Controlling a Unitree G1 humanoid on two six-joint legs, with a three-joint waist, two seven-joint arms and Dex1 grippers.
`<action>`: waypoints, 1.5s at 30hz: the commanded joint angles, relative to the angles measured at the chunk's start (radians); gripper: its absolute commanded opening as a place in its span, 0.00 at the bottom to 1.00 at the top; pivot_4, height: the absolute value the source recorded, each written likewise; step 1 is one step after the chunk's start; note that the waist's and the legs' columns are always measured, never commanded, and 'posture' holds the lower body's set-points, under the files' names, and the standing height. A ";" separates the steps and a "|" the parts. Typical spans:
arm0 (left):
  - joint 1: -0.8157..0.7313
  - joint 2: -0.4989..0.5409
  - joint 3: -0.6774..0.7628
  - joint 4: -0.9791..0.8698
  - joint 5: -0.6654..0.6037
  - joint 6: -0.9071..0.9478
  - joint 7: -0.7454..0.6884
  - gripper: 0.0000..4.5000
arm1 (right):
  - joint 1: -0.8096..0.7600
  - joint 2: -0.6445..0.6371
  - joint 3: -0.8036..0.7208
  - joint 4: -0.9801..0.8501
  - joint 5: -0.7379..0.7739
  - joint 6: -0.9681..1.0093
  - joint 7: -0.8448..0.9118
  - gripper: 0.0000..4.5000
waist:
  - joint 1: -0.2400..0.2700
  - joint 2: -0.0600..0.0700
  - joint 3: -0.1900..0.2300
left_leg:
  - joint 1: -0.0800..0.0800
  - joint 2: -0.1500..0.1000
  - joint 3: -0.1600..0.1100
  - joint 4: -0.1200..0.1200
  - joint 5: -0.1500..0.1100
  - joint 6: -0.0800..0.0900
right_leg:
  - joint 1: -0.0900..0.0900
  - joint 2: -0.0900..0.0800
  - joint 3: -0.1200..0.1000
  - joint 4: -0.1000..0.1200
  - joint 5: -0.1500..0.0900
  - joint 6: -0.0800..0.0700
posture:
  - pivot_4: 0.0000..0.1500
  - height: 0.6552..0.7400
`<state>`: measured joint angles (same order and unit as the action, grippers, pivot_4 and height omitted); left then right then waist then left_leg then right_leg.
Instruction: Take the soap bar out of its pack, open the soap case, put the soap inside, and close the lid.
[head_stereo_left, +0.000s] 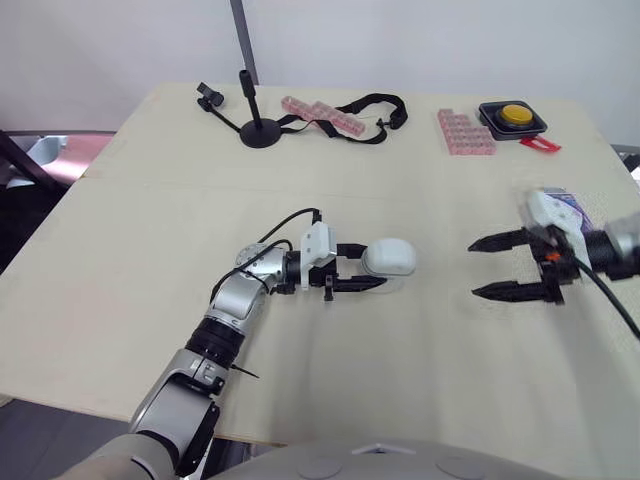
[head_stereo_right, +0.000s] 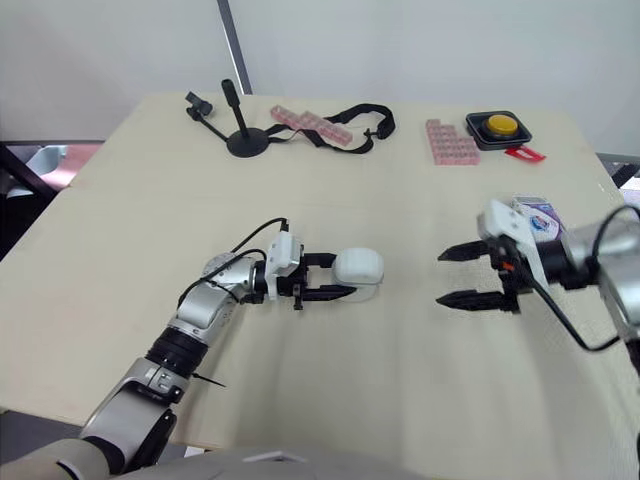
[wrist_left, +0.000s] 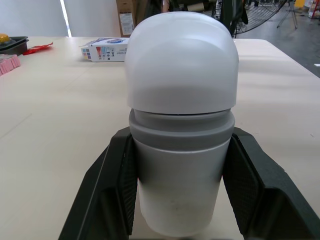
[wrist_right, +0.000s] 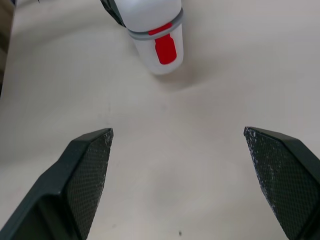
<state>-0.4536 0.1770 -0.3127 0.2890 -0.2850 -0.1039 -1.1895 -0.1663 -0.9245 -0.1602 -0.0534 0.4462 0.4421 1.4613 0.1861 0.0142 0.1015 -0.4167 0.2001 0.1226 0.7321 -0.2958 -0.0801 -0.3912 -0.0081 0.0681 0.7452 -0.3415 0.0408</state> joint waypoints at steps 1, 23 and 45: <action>0.006 0.015 0.018 -0.036 -0.012 0.002 -0.007 0.41 | 0.085 0.109 -0.105 0.098 -0.010 -0.330 -0.024 0.94 | -0.002 0.000 0.000 | 0.002 0.000 0.000 0.000 0.000 0.000 | -0.001 0.000 -0.001 0.001 0.000 0.000 | 1.00 0.70; 0.028 -0.005 0.029 -0.084 -0.028 0.054 0.000 0.41 | 0.123 0.349 -0.059 0.008 0.116 -0.494 -0.271 0.01 | -0.054 0.001 0.000 | -0.002 -0.001 -0.003 0.000 0.001 0.001 | -0.002 -0.002 -0.011 -0.002 0.000 0.000 | 1.00 0.70; 0.039 -0.011 0.025 -0.094 -0.018 0.055 -0.005 0.41 | -0.036 0.281 0.118 -0.307 0.146 -0.191 -0.342 0.01 | -0.045 0.001 0.000 | 0.003 -0.001 -0.003 -0.004 0.000 0.000 | 0.002 -0.003 -0.012 -0.004 0.000 0.001 | 1.00 0.70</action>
<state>-0.4105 0.1701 -0.2950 0.2265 -0.2884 -0.0352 -1.1960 -0.1995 -0.6347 -0.0352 -0.3351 0.5910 0.2698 1.1165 0.1407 0.0149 0.1014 -0.4134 0.1988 0.1196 0.7284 -0.2955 -0.0803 -0.3890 -0.0108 0.0561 0.7408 -0.3417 0.0420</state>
